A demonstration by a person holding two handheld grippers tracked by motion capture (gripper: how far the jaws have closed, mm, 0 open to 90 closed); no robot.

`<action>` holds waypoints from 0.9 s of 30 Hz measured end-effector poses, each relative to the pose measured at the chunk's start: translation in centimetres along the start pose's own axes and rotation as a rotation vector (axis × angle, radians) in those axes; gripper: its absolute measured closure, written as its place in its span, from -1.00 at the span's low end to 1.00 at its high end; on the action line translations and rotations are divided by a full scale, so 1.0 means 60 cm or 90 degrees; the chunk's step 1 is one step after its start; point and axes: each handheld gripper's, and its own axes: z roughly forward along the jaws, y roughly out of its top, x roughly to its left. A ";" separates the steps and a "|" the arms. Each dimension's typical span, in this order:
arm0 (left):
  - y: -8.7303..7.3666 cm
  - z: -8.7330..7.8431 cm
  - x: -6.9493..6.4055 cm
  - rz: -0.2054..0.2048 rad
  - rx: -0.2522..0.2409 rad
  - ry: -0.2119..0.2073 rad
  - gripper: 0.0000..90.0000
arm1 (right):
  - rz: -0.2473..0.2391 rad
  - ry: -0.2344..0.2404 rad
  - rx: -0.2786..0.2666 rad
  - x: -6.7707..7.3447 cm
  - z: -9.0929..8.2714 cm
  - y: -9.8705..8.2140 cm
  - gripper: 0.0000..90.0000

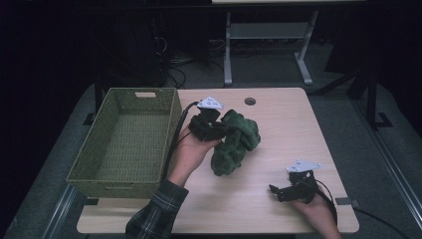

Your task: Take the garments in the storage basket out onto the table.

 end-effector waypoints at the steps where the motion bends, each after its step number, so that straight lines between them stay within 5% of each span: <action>1: -0.003 0.006 0.000 -0.003 0.002 -0.001 0.92 | 0.000 0.000 0.000 0.000 0.000 0.000 -1.00; 27: -0.094 0.176 0.008 -0.037 0.093 -0.031 0.91 | 0.001 0.001 0.002 0.000 0.000 0.000 -1.00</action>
